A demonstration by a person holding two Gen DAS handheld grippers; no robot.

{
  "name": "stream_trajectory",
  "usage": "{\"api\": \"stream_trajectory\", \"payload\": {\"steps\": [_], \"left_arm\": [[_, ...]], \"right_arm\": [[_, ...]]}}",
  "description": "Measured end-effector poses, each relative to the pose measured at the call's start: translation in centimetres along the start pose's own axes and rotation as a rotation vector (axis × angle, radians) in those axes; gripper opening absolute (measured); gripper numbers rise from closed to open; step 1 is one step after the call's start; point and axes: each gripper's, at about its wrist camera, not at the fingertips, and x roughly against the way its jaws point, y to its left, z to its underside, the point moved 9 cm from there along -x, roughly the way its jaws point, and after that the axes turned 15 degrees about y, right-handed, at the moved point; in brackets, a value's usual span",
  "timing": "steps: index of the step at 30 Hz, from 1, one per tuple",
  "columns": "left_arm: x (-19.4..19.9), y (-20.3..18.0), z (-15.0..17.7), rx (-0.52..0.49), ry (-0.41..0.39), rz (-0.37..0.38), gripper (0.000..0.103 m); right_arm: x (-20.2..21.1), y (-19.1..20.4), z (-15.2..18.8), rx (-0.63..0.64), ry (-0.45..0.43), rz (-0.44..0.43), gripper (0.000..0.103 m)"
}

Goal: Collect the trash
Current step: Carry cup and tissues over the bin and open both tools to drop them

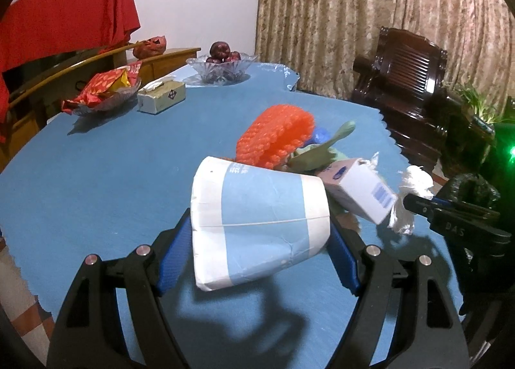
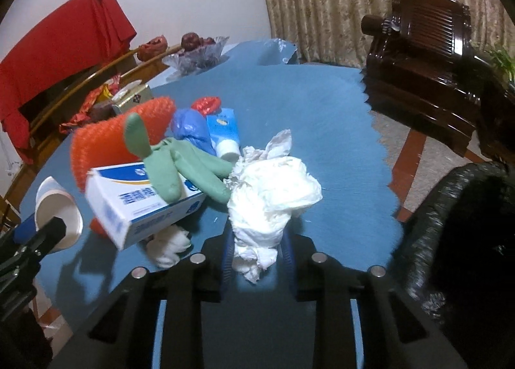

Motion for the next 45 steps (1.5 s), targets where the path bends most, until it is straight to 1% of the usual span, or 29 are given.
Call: {"api": "stream_trajectory", "payload": {"steps": [5,8,11,15,18,20,26,29,32,36,38,39,40,42,44,45], "left_arm": [[1.9,-1.1,-0.1,-0.023,-0.027,0.027,0.075],[3.3,-2.7,-0.5,-0.055,-0.054,0.05,0.075],[4.3,-4.5,-0.8,-0.079,-0.07,0.082,0.075],[5.4,-7.4,-1.1,-0.119,-0.086,0.132,0.075],[5.8,-10.7,-1.3,-0.163,-0.086,0.185,0.075],[5.8,-12.5,-1.4,-0.187,-0.086,0.211,0.075],[5.4,-20.3,-1.1,-0.292,-0.077,0.312,0.075],[4.6,-23.9,-0.4,-0.347,-0.066,0.345,0.075],[3.6,-27.2,0.3,-0.391,-0.041,0.377,0.075],[2.5,-31.0,1.0,-0.427,-0.015,0.415,0.075],[2.1,-32.0,1.3,-0.438,-0.003,0.428,0.076],[1.8,-32.9,1.5,-0.448,0.012,0.449,0.076],[1.7,-32.7,1.7,-0.452,0.02,0.458,0.077],[1.4,-33.2,1.7,-0.456,0.032,0.474,0.087],[1.4,-32.9,1.7,-0.45,0.033,0.485,0.088],[1.3,-32.7,1.6,-0.448,0.033,0.486,0.09]], "right_arm": [[2.9,-0.4,0.8,-0.01,-0.033,0.004,0.027],[5.2,-1.0,1.2,-0.023,-0.067,0.01,0.027],[7.2,-2.1,1.7,-0.039,-0.096,0.026,0.027],[9.9,-4.7,2.5,-0.082,-0.134,0.062,0.027],[11.2,-6.7,3.2,-0.109,-0.148,0.097,0.027],[12.1,-8.7,4.0,-0.141,-0.156,0.13,0.027],[14.0,-14.5,6.9,-0.243,-0.157,0.215,0.027],[14.6,-16.9,8.3,-0.286,-0.154,0.252,0.027],[15.0,-18.7,9.2,-0.32,-0.154,0.272,0.028],[15.4,-20.8,10.7,-0.362,-0.15,0.295,0.029],[15.5,-21.7,11.2,-0.378,-0.146,0.304,0.033],[15.7,-22.2,11.6,-0.385,-0.143,0.314,0.035],[15.8,-22.4,11.9,-0.39,-0.141,0.323,0.037],[15.9,-23.2,12.2,-0.402,-0.138,0.33,0.042],[16.0,-23.7,12.7,-0.417,-0.138,0.347,0.057],[16.1,-23.9,12.9,-0.419,-0.139,0.352,0.059]]}}
